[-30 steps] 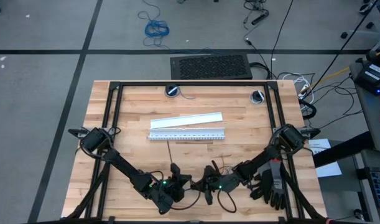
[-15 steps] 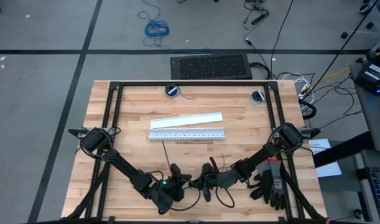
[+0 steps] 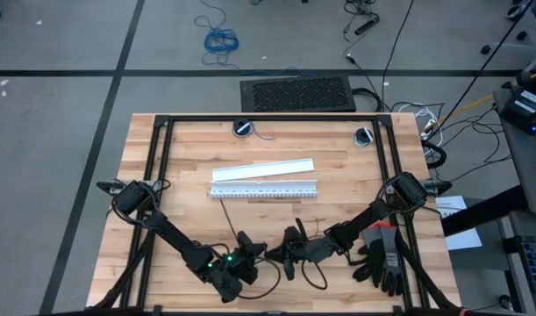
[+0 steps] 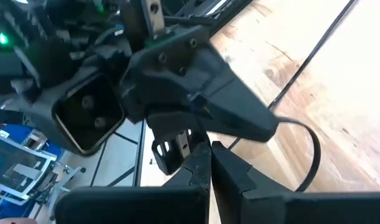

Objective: Ziptie cables
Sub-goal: Wrap the black zip tie around the colored cable wires

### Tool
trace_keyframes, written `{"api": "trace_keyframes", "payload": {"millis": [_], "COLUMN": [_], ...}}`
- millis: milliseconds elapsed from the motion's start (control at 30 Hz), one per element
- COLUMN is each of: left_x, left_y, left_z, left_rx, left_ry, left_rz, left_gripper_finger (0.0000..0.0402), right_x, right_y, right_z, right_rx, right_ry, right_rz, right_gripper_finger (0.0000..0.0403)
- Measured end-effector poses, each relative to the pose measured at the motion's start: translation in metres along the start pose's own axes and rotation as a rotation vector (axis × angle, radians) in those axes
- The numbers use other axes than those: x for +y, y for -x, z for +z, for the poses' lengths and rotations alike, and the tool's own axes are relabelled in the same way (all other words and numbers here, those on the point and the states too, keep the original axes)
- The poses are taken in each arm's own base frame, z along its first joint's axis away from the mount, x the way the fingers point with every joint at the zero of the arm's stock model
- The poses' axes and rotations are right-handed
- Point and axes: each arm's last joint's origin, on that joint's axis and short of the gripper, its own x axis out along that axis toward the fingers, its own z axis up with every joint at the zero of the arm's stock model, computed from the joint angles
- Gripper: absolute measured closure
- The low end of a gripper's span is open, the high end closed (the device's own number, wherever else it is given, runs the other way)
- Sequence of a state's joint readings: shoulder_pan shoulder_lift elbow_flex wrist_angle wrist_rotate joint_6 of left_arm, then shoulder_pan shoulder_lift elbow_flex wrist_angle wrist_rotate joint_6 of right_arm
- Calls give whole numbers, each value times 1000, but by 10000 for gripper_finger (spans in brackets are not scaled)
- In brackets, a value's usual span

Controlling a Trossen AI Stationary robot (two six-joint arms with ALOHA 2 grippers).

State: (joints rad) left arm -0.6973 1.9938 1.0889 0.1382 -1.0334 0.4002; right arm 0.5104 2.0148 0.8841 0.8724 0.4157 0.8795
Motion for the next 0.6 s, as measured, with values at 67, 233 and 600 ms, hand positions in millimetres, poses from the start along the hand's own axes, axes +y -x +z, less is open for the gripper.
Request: {"api": "trace_keyframes", "payload": {"millis": [67, 233, 600], "left_x": [-1, -2, -4], "left_y": [1, 1, 3], "left_z": [-1, -6, -5], "left_rx": [5, 33, 28], "left_ry": [-17, -67, -77], "left_rz": [-3, -15, -19], "left_gripper_finger": [402, 402, 402], "right_x": [-1, 1, -3], "right_y": [-1, -1, -3], "right_z": [2, 4, 9], "right_rx": [-8, -20, -35], "right_ry": [1, 14, 29], "right_rz": [3, 23, 11], "right_gripper_finger": [403, 403, 403]}}
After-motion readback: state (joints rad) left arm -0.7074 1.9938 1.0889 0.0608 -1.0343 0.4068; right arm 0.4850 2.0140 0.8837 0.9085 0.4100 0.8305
